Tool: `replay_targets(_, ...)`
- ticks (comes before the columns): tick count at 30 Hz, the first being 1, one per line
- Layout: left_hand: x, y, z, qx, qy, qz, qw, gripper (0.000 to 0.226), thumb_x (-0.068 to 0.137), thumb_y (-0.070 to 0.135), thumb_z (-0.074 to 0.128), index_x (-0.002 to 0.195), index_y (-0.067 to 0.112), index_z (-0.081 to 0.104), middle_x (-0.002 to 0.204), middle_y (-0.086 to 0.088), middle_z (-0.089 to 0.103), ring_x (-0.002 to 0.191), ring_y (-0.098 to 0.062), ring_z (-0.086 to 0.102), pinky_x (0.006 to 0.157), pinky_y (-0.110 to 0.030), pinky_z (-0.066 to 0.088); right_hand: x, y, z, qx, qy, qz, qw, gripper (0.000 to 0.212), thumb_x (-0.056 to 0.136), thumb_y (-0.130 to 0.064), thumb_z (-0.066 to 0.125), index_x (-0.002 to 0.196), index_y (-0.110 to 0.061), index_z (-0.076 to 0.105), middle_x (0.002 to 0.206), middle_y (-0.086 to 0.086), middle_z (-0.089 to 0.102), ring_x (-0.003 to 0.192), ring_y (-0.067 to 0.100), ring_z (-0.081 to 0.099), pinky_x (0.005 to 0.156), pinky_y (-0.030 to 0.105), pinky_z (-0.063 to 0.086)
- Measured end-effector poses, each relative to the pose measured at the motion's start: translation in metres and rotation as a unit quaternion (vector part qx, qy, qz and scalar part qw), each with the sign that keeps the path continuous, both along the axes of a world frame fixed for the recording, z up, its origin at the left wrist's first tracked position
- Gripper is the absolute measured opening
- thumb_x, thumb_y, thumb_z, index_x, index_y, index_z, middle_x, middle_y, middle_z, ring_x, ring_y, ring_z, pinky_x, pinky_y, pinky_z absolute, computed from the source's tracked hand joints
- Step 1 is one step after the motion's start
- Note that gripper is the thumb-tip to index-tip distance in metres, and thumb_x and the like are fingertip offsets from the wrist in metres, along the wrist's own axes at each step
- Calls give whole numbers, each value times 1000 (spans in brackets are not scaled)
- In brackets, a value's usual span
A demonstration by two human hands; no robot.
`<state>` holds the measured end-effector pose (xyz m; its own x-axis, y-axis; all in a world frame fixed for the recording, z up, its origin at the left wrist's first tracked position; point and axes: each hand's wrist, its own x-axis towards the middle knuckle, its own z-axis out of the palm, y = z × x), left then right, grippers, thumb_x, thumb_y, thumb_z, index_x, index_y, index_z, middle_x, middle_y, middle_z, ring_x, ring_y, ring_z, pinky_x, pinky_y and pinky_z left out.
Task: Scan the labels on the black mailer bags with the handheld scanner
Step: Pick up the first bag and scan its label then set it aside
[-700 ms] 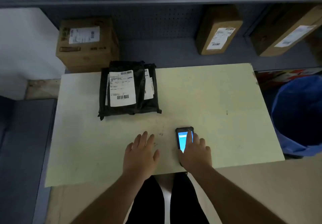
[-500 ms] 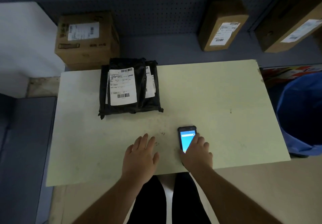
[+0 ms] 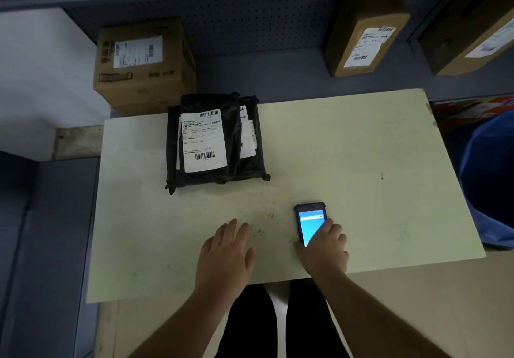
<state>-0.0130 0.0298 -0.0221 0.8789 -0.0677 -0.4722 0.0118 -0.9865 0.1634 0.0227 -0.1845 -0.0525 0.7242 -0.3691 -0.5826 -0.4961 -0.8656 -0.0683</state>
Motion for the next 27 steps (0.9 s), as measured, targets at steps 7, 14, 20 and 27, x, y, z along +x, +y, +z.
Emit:
replay_targets(7, -9, 5, -1, 12, 2, -5, 1000, 62, 97, 52, 35, 147, 23, 57, 149, -5, 60, 135, -25, 60, 101, -44, 56, 1, -1, 2, 10, -5, -19, 1000, 97, 85, -59, 80, 155, -13, 31, 144, 7, 49, 130, 27, 52, 98, 45, 56)
replay_targets(14, -3, 1, 6, -12, -22, 16, 1000, 64, 99, 53, 30, 153, 25, 49, 158, -3, 52, 144, -24, 51, 109, -44, 50, 8, -6, 19, 23, 2, -28, 999, 93, 85, -58, 80, 154, -17, 35, 148, 2, 52, 133, 26, 52, 104, 48, 51)
replay_targets(20, 27, 6, 26, -32, -39, 40, 998, 60, 107, 50, 32, 163, 30, 28, 170, 4, 29, 156, -17, 28, 121, -38, 32, 25, 0, 40, 118, -40, -59, 990, 95, 75, -41, 90, 152, -19, 41, 137, 3, 53, 124, 29, 57, 95, 48, 62)
replay_targets(27, 67, 21, 45, -76, -102, 139, 982, 52, 104, 41, 43, 153, 23, 45, 156, -2, 49, 140, -24, 49, 109, -43, 46, 54, 13, 74, 170, -61, -46, 983, 90, 72, -38, 89, 148, -22, 41, 128, 3, 58, 113, 29, 62, 91, 52, 65)
